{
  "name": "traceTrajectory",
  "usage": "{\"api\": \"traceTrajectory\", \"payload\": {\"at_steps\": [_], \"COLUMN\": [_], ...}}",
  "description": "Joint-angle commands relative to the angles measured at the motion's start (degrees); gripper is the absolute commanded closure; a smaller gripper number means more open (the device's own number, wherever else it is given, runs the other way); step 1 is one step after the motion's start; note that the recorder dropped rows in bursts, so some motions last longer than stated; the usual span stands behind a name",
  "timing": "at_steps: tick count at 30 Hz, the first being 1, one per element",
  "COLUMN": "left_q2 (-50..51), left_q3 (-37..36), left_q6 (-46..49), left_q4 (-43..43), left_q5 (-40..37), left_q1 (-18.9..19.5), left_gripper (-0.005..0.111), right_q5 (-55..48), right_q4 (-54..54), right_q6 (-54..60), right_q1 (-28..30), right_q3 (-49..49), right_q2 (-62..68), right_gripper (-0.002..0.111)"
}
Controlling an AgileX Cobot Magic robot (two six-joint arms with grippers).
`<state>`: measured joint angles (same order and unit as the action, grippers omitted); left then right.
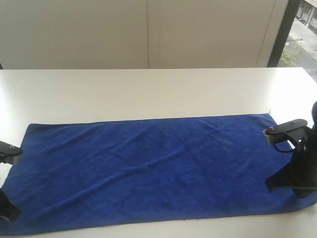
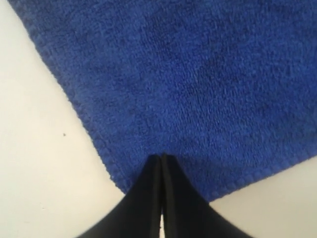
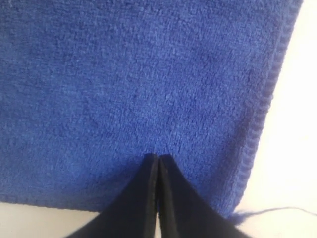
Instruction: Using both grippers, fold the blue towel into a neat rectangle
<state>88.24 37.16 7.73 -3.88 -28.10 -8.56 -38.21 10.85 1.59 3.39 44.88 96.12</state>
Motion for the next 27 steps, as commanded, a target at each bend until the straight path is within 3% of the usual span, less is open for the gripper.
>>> {"api": "traceTrajectory", "payload": {"at_steps": [1, 6, 9, 10, 16, 20, 22, 27], "left_q2": [-2.65, -7.73, -12.08, -16.26, -32.53, -44.59, -50.77, -55.23], "left_q3": [2.57, 4.98, 5.73, 5.61, 3.29, -3.8, -10.86, -20.83], "left_q6": [-0.45, -0.45, -0.45, -0.28, -0.28, -0.28, -0.4, -0.52], "left_q4": [1.8, 6.12, 10.65, 13.88, 15.04, 14.94, 15.49, 18.85], "left_q5": [-2.13, 0.86, 6.47, 11.64, 22.57, 29.67, 34.84, 41.85], "left_q1": [-0.26, -0.26, -0.26, -0.26, -0.26, -0.26, -0.26, -0.26], "left_gripper": [0.107, 0.107, 0.107, 0.107, 0.107, 0.107, 0.107, 0.107], "right_q5": [-0.75, 0.31, 3.38, 3.89, 0.01, -0.88, -0.88, -0.96], "right_q4": [0.86, 0.98, 0.98, 0.98, 0.98, 0.32, 0.64, 1.68], "right_q6": [-1.59, -2.18, -3.38, -3.38, -1.14, -0.11, 1.25, 1.25], "right_q1": [0.61, 0.61, 0.61, 0.61, 0.61, 0.61, 0.61, 0.61], "right_q3": [0.45, 1.41, 3.15, 5.59, 16.4, 20.35, 20.35, 20.35], "right_q2": [-2.84, -7.48, -8.88, -8.03, 4.43, 12.01, 14.17, 14.76], "right_gripper": [0.108, 0.108, 0.108, 0.108, 0.108, 0.108, 0.108, 0.108]}}
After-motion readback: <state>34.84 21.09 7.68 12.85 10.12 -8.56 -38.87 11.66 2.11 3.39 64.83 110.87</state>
